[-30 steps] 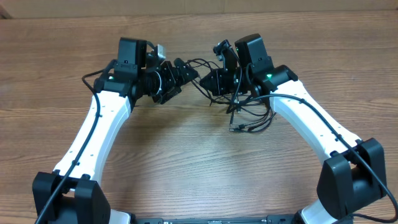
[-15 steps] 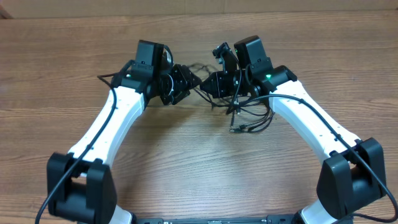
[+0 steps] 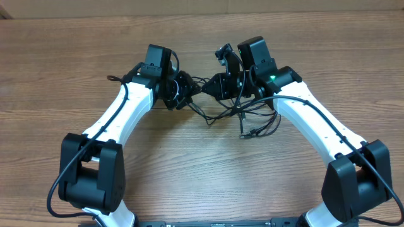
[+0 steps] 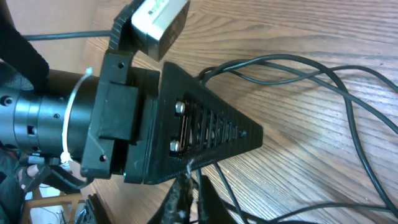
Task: Untangle cables
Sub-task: 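Bring the lifted cables to the left gripper and grasp them together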
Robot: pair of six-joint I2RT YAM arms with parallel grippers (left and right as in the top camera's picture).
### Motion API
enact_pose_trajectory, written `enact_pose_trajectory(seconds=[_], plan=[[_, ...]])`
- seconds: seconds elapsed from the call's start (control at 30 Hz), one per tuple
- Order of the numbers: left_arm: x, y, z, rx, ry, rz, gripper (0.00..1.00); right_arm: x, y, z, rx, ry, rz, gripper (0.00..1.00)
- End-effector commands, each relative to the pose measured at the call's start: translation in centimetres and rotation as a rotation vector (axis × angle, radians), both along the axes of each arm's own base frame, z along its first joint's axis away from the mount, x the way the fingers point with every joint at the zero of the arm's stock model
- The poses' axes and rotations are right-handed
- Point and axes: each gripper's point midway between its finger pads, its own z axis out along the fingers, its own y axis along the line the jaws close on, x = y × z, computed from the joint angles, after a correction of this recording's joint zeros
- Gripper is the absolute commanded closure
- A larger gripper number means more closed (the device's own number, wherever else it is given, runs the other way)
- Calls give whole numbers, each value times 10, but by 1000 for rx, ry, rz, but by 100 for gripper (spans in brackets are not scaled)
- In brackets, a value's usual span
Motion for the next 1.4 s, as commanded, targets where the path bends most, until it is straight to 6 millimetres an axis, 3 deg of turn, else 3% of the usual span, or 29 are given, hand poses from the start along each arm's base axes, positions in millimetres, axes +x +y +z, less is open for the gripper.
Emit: enact_pose_trajectory(seconds=[0.0,0.03,0.1,0.23,0.37,0.47,0.73,1.03,1.37], plan=[[4,-3,3,-17,-21,-17,40,-3,-4,10,5,-9,5,79],[6,-4,6,-41,-27,-22,39,-6,-5,7,-8,-6,15,68],[10,-4,13,-89,-43,-29,37,-15,-9,-2,-45,-14,65,58],[11,0,17,-119,-45,-31,25,-32,-14,-21,-91,6,132,51],[10,-1,16,-116,-49,-43,21,-43,-16,-44,-107,26,163,51],[10,-1,16,-116,-49,-44,28,-45,-14,-56,-89,19,170,52],[10,-2,16,-116,-49,-45,35,-45,10,-39,80,-38,245,53],[9,-3,17,-122,-48,-48,34,-46,34,-57,84,-36,274,62],[9,-4,18,-130,-46,-53,34,-30,27,-76,-81,-96,176,66]])
